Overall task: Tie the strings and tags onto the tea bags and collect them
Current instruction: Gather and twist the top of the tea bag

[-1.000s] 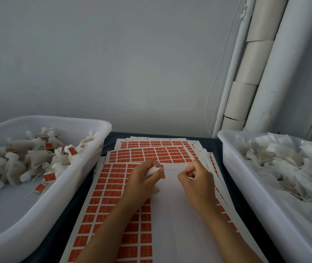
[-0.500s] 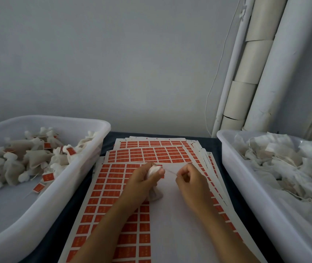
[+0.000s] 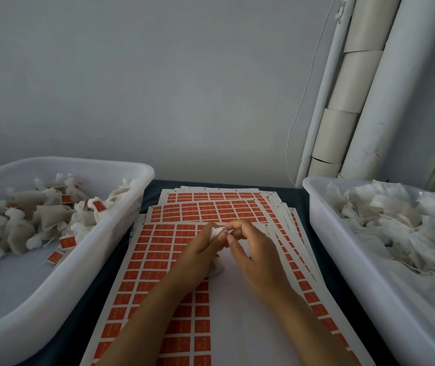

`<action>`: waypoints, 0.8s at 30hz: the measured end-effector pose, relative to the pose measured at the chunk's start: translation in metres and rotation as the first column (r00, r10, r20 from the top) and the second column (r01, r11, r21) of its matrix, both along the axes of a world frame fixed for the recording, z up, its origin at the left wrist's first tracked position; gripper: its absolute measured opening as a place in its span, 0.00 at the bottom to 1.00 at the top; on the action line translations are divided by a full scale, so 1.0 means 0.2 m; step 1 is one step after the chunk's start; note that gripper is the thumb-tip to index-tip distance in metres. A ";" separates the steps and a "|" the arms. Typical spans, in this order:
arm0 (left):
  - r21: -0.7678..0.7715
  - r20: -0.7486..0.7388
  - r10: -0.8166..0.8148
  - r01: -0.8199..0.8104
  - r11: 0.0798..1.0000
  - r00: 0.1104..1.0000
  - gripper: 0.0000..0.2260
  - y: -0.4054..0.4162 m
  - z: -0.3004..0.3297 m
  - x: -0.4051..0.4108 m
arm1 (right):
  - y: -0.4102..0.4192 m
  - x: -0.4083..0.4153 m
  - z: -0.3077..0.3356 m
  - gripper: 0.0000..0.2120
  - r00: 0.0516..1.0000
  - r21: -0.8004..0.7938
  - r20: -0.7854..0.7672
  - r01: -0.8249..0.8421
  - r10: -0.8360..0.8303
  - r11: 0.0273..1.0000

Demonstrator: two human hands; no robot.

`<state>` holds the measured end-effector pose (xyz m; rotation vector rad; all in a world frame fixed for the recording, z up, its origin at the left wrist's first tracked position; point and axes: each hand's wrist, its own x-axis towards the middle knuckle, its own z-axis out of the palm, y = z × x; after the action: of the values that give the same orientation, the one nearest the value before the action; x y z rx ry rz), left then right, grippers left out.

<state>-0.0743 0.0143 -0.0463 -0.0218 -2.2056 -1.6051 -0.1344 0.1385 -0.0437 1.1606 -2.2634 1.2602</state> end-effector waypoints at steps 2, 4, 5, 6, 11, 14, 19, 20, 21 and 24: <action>-0.010 0.014 -0.034 0.034 0.999 0.999 0.11 0.00 0.00 0.00 | 0.00 -0.01 0.00 0.08 1.000 -0.006 0.019 0.011 -0.011 1.000; -0.027 0.036 -0.053 0.054 0.998 0.998 0.12 0.00 0.00 0.01 | 0.00 -0.01 0.00 0.04 0.999 -0.032 0.038 0.019 -0.018 0.999; -0.031 0.041 -0.051 0.052 0.998 0.998 0.13 0.00 0.00 0.01 | 0.01 -0.01 0.00 0.03 0.999 -0.042 0.041 0.025 -0.023 0.999; -0.034 0.035 -0.039 0.041 0.999 0.999 0.13 0.00 0.00 0.01 | 0.01 -0.01 0.00 0.02 0.999 -0.048 0.039 0.033 -0.031 0.998; -0.001 -0.027 0.038 -0.038 0.999 0.999 0.13 0.01 0.01 0.00 | 0.01 -0.02 0.01 0.05 0.995 0.019 0.006 0.095 -0.095 0.995; 0.078 -0.028 0.041 -0.038 0.996 0.999 0.15 0.03 0.03 0.00 | -0.01 -0.02 0.02 0.04 0.995 0.031 0.037 0.091 -0.093 0.995; 0.323 0.093 -0.041 0.009 0.946 0.995 0.16 0.04 0.06 0.02 | -0.03 0.00 -0.02 0.02 0.986 -0.095 0.120 0.125 -0.113 0.988; 0.354 0.098 -0.108 0.067 0.933 0.989 0.16 0.03 0.07 0.03 | -0.03 0.00 -0.03 0.03 0.984 -0.111 0.132 0.134 -0.119 0.985; 0.368 0.104 -0.161 0.112 0.923 0.981 0.15 0.03 0.08 0.03 | -0.03 -0.01 -0.03 0.05 0.981 -0.122 0.144 0.150 -0.132 0.981; 0.355 0.158 -0.220 0.153 0.922 0.963 0.13 0.02 0.08 0.03 | -0.03 -0.02 -0.04 0.05 0.971 -0.099 0.149 0.201 -0.185 0.975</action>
<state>-0.0685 0.0187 -0.0303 0.0253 -2.0828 -2.1627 -0.1376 0.1324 -0.0524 0.8138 -2.3033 1.4086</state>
